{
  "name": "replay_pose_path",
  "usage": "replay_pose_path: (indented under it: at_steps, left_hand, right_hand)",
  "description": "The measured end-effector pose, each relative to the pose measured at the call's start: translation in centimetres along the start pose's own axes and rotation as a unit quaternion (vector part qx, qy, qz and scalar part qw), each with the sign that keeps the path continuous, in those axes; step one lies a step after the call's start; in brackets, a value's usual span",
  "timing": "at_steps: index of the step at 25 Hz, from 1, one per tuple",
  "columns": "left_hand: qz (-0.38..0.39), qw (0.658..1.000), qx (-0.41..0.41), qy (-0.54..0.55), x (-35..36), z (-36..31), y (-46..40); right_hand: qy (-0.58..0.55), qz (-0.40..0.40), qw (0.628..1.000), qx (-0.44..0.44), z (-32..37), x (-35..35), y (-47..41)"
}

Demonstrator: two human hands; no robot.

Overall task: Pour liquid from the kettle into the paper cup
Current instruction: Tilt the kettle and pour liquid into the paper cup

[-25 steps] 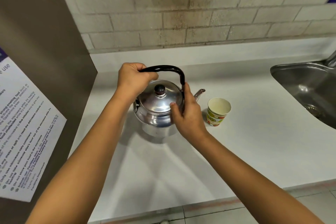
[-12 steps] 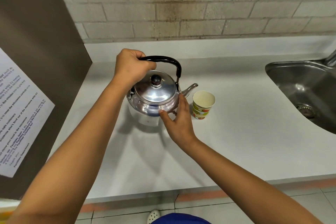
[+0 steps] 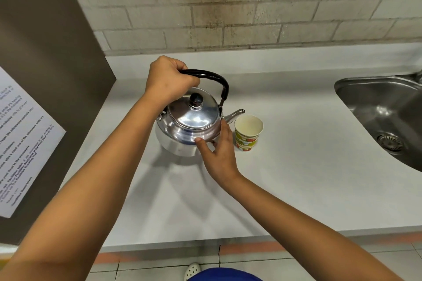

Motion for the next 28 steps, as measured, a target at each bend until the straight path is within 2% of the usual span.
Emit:
replay_pose_path:
  at_steps: [15,28]
  left_hand:
    - [0.039,0.989,0.032,-0.137,1.3,-3.6,0.0]
    - [0.046,0.974,0.079,-0.209,2.8,-5.8,-0.4]
  right_hand:
    - [-0.12,-0.011,0.993,0.004,-0.4,0.7,-0.3]
    - [-0.194,-0.015,0.981,-0.014,-0.1,0.7,-0.8]
Point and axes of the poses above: each hand's wrist, its own y-axis away from the middle knuckle, its own x-axis out of the palm, z = x × y, the point moved 5 cm from there along -y, towards the middle knuckle, and after that the axes turned 9 degrees about z, right-handed, at the moved point
